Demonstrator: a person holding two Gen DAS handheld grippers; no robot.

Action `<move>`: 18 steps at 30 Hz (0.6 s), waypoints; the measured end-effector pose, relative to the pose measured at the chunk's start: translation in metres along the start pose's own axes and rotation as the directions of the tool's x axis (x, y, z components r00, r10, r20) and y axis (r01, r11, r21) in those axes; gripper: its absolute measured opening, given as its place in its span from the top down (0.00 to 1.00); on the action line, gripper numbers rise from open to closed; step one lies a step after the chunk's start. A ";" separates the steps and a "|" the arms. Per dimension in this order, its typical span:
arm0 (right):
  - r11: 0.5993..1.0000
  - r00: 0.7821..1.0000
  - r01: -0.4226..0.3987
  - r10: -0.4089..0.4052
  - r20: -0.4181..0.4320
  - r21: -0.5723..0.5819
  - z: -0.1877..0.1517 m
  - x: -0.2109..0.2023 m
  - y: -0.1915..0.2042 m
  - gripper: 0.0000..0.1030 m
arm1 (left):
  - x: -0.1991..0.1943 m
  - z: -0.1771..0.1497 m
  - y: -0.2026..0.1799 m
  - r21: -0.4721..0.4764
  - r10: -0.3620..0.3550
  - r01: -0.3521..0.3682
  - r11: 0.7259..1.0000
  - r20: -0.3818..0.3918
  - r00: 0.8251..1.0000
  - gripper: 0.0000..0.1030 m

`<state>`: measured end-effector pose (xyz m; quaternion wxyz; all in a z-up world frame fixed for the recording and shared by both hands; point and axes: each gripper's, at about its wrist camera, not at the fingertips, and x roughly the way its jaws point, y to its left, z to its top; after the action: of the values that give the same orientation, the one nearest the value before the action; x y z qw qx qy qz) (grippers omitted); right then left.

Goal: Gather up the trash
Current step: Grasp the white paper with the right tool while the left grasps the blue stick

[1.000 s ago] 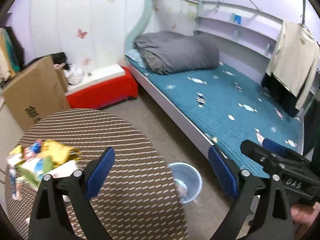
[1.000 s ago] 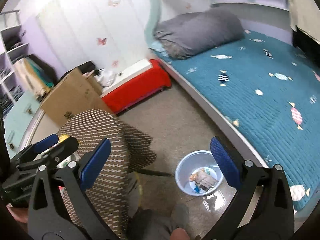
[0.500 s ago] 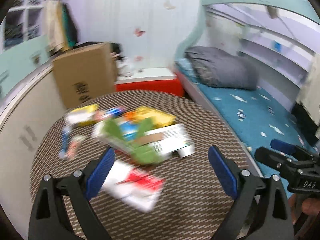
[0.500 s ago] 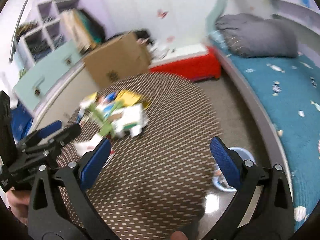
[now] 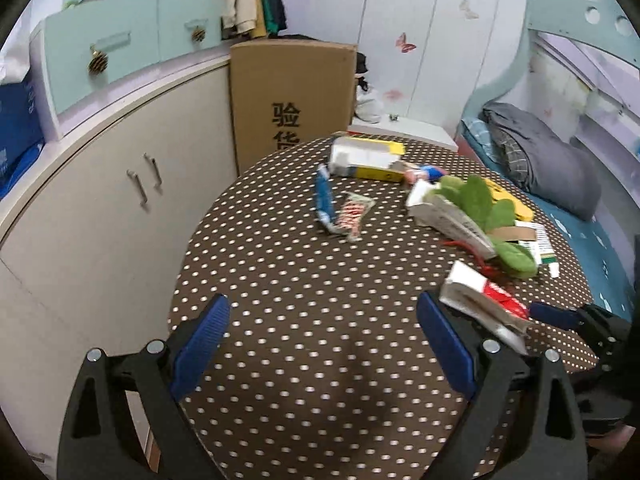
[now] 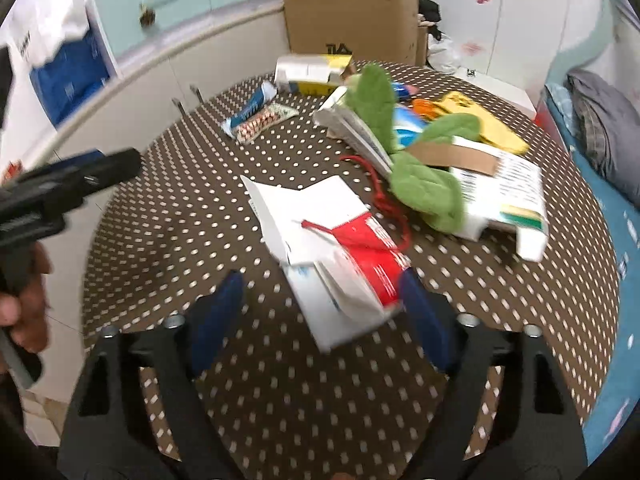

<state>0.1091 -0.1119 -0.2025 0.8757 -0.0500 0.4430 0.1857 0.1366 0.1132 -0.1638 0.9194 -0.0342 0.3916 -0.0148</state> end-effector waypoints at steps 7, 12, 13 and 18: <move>0.992 0.997 0.068 -0.064 0.040 -0.108 0.014 0.001 0.014 0.83 | 0.028 0.010 0.010 -0.007 -0.009 0.008 1.000 -0.020 1.000 0.10; 0.996 0.999 0.006 -0.002 0.044 -0.088 0.006 -0.017 0.016 0.87 | 0.062 0.037 0.006 0.034 -0.009 0.010 0.999 -0.035 0.999 0.10; 0.997 0.999 -0.017 0.021 0.048 -0.070 0.004 -0.022 0.013 0.88 | 0.071 0.044 0.005 0.052 -0.011 0.013 0.999 -0.038 0.999 0.10; 0.995 0.993 -0.098 0.098 0.069 0.005 -0.003 -0.043 0.007 0.89 | 0.107 0.073 0.008 0.064 0.029 -0.025 0.998 -0.062 0.998 0.11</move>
<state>0.0807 -0.1186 -0.1698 0.8805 -0.0181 0.4152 0.2281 0.2638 0.1196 -0.1910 0.9073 0.0008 0.4201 -0.0159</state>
